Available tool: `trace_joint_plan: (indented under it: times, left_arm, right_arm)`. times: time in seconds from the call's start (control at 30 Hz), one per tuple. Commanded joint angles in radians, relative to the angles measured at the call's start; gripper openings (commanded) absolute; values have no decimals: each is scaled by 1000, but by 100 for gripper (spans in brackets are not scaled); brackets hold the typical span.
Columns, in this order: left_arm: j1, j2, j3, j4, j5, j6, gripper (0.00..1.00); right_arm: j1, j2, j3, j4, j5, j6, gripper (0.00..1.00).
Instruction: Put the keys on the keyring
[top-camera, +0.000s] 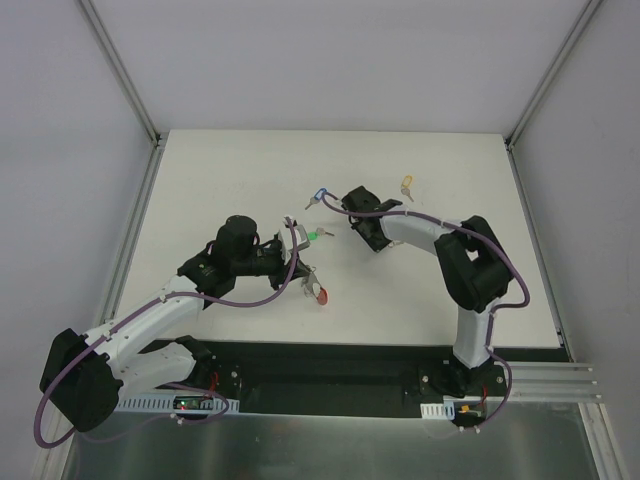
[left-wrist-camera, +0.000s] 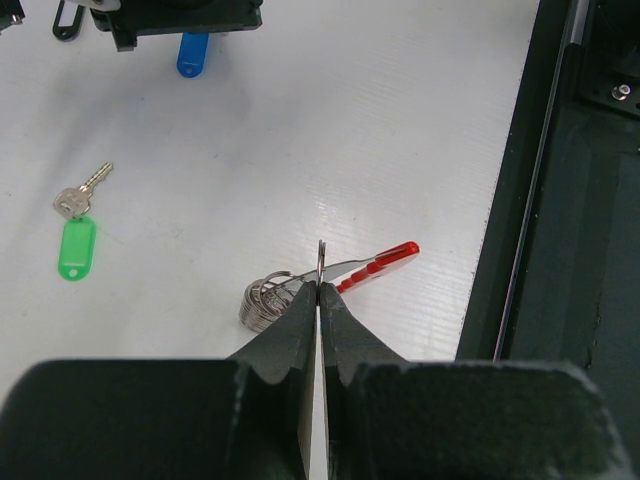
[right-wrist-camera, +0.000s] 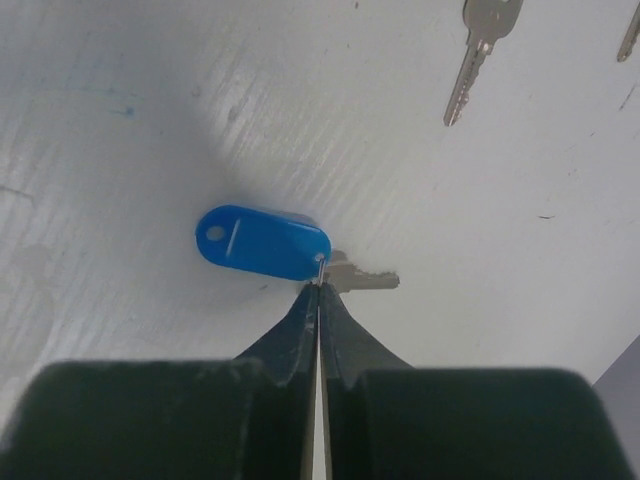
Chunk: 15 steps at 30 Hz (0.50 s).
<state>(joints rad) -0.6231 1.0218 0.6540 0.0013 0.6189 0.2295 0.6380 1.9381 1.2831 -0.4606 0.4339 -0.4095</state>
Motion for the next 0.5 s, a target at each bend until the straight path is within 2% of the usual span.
trace_joint_plan:
  times: [0.0, 0.27, 0.47]
  left_arm:
    - [-12, -9, 39, 16, 2, 17, 0]
    - [-10, -35, 38, 11, -4, 24, 0]
    - [-12, -61, 36, 8, 5, 31, 0]
  right_arm:
    - [8, -146, -31, -1, 0, -9, 1]
    - [12, -395, -197, 89, -101, -9, 1]
    - [14, -661, -359, 246, -314, -11, 1]
